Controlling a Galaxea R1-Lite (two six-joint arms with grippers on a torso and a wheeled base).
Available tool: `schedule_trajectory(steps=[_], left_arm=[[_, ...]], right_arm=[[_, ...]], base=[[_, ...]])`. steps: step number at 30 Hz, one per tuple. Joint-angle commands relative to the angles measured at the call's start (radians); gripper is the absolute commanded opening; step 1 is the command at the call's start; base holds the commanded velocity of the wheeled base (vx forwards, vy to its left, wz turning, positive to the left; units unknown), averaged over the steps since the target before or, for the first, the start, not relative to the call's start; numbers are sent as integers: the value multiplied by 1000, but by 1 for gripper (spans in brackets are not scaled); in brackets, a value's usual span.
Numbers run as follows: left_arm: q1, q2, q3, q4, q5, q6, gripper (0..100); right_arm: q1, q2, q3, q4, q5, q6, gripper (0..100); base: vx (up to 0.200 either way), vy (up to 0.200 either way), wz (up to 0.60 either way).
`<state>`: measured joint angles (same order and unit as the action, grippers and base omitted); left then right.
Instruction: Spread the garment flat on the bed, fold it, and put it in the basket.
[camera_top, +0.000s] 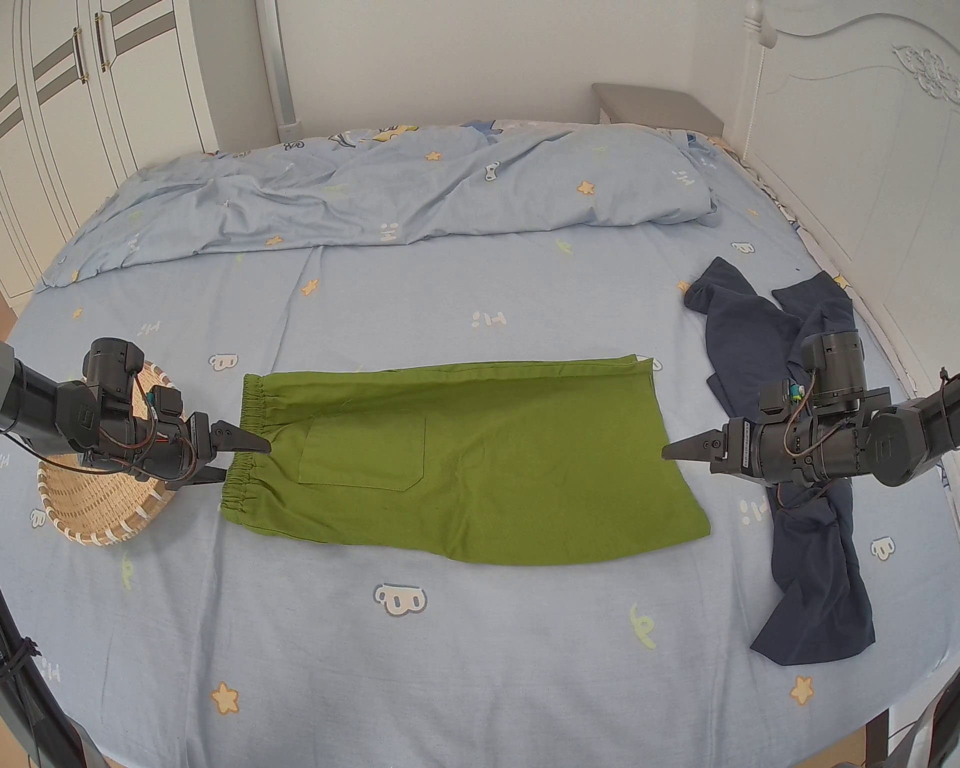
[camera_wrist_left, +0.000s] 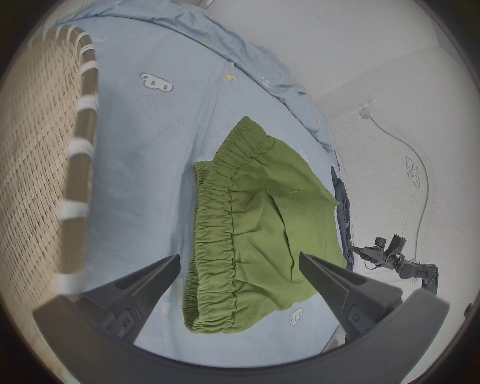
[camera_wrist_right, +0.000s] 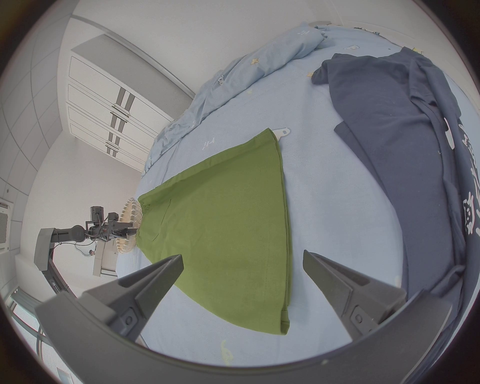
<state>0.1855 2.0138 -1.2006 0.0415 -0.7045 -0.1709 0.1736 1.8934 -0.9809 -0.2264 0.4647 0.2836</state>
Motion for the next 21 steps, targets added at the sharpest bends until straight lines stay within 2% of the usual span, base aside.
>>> schedule_trajectory(steps=[1, 8, 18, 21], left_arm=[[-9, 11, 15, -8, 0, -1, 100], [-40, 42, 26, -17, 16, 5, 100], [-31, 56, 26, -51, 20, 7, 100], [-32, 83, 23, -52, 45, 8, 100]], right_arm=[[-5, -14, 4, -2, 0, 0, 100], [-5, -10, 2, -2, 0, 0, 100], [0, -5, 2, -2, 0, 0, 100], [1, -5, 2, -2, 0, 0, 100]], base=[[0, 0, 0], [0, 0, 0], [0, 0, 0], [0, 0, 0]])
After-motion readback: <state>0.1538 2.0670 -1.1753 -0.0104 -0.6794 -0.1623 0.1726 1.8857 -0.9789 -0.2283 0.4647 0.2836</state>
